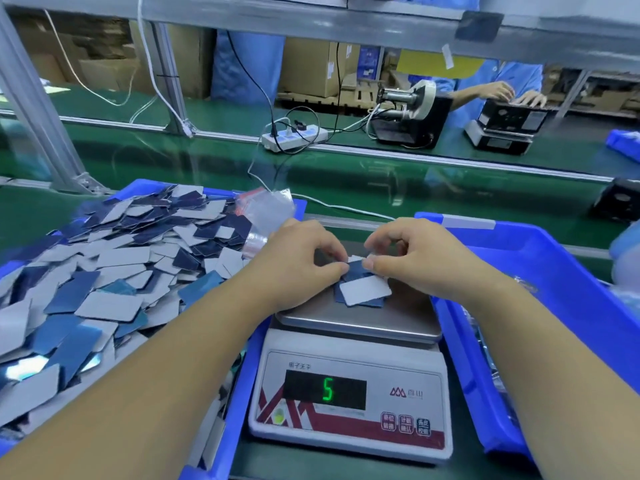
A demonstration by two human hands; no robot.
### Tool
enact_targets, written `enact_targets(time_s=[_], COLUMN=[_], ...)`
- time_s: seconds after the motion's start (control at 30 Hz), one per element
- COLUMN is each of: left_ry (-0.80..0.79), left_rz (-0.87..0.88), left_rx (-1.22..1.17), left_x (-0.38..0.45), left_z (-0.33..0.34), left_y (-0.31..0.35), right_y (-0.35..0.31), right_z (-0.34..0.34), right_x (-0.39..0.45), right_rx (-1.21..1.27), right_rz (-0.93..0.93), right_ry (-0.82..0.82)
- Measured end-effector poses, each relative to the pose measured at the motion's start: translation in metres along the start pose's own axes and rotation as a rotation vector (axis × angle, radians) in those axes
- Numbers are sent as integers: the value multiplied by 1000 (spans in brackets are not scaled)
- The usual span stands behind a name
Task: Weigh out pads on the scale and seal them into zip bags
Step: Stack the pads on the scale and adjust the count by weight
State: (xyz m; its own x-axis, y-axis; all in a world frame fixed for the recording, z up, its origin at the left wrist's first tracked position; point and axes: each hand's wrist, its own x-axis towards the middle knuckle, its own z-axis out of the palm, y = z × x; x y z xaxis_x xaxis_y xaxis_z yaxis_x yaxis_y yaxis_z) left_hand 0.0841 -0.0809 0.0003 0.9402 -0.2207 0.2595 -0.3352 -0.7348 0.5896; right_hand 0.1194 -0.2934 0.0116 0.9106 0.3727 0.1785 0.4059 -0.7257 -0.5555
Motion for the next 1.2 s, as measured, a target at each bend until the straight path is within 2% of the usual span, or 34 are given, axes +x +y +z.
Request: enact_targets(time_s=[0.33, 0.47, 0.67, 0.93, 1.13, 1.2], left_ry=[-32, 36, 109, 151, 142, 229], left_rz=[-9, -41, -22, 11, -25, -32], left_rx=[-20, -166, -507, -851, -854, -895], left_x=[1, -2, 1, 3, 3, 5], left_z=[2, -1, -3, -8, -15, -21], left_y=[2, 2, 2, 3, 4, -1], right_y=[-5, -8, -12, -24, -25, -20], right_z=[-1, -3, -3, -11, -11, -13], right_x=[-1, -3, -4, -6, -4, -5], right_rx=[-20, 45, 200, 592, 607, 545], right_rz=[-3, -40, -102, -97, -127, -126], right_ry=[-41, -54, -94, -178, -173, -197])
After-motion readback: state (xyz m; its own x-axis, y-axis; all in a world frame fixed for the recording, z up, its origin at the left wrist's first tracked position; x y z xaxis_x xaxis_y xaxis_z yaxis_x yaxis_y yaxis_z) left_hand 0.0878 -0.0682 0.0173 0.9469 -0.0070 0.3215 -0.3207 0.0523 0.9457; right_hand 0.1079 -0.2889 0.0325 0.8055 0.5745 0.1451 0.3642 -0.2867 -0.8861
